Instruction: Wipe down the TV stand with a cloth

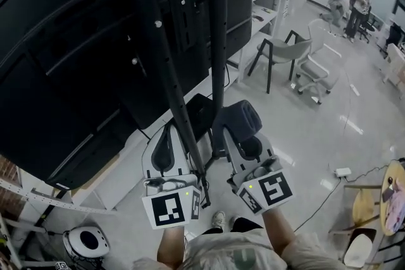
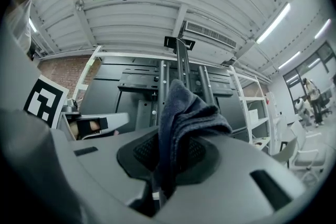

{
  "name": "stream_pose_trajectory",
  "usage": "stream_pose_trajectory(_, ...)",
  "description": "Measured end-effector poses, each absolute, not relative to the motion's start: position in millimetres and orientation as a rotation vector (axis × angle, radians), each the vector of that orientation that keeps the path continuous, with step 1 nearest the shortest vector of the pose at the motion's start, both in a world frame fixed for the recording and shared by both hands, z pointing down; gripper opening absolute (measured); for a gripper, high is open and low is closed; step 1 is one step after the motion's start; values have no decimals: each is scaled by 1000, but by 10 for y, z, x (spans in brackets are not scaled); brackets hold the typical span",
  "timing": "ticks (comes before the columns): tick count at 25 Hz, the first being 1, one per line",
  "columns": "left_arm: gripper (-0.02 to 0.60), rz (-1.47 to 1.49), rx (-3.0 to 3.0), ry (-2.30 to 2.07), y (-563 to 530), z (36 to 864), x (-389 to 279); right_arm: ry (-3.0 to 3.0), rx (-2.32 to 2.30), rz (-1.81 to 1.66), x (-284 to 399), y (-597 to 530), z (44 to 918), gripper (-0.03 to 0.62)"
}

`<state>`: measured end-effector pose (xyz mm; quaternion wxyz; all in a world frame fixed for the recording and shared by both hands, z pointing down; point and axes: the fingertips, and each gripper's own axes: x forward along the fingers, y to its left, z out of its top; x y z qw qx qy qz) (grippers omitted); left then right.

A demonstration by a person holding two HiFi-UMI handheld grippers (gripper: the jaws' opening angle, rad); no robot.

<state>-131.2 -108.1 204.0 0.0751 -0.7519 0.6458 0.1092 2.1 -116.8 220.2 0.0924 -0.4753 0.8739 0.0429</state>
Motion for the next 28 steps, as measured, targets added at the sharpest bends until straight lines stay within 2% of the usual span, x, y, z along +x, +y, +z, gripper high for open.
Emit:
stream_pose_trajectory(18, 15, 317, -2141, 2096, -1417, 1889, -1292, 2689, -1161, 229, -1, -1710, 1806, 57)
stream_pose_trajectory(22, 14, 310, -2112, 2094, -1457, 1771, -1300, 2649, -1156, 474, -95, -1869, 1307, 57)
stream_pose_trajectory(28, 15, 276, -2050, 2104, -1408, 1619, -1369, 2555, -1187, 1076, -479, -1969, 314, 57)
